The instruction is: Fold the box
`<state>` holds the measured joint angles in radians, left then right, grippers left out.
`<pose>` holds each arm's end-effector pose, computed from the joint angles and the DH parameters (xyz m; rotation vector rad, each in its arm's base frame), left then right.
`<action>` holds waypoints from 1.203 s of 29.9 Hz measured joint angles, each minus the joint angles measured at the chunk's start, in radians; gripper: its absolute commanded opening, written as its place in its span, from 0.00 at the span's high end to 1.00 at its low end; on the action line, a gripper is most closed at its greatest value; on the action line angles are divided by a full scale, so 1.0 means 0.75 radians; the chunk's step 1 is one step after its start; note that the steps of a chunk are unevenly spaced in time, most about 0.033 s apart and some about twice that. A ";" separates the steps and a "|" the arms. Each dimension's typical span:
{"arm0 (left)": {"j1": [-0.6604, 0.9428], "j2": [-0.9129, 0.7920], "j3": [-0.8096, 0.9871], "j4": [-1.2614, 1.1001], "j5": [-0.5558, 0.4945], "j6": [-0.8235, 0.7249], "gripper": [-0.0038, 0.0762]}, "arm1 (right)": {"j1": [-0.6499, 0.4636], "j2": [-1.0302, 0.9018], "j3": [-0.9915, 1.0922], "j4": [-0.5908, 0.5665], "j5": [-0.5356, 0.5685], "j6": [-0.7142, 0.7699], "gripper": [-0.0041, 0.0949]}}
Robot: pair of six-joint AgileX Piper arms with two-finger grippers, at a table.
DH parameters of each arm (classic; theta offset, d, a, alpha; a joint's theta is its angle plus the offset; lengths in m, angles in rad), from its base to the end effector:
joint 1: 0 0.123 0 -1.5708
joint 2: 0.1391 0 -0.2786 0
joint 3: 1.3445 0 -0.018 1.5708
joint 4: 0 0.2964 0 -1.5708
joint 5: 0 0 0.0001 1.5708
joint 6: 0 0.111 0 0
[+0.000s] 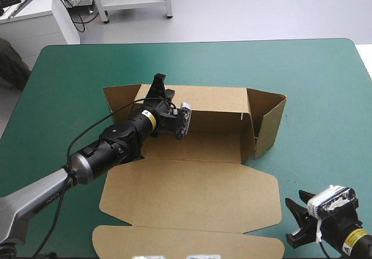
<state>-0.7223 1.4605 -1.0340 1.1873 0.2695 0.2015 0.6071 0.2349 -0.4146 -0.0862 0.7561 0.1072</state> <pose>0.3113 -0.2377 0.2737 1.7009 1.1659 0.6618 0.1020 0.0629 0.2683 -0.5405 2.0032 0.3414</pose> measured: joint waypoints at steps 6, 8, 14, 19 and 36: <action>-0.002 0.000 0.010 0.096 0.000 -0.091 0.96 | 0.000 0.000 -0.017 -0.005 0.002 0.116 0.46; -0.002 0.000 0.010 0.097 0.003 -0.095 0.96 | 0.000 0.003 -0.047 -0.016 0.007 0.178 0.45; -0.002 0.000 0.010 0.097 0.004 -0.096 0.96 | 0.000 0.126 -0.222 -0.155 0.104 0.309 0.46; -0.002 0.000 0.010 0.097 0.005 -0.096 0.96 | 0.000 0.323 -0.419 -0.273 0.215 0.361 0.46; -0.006 0.000 0.010 0.088 0.034 -0.096 0.96 | -0.042 0.945 -1.163 -0.462 0.300 0.425 0.53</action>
<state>-0.7268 1.4605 -1.0268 1.2536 0.2949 0.1295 0.5754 0.9439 -1.2870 -0.4324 0.9810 0.4261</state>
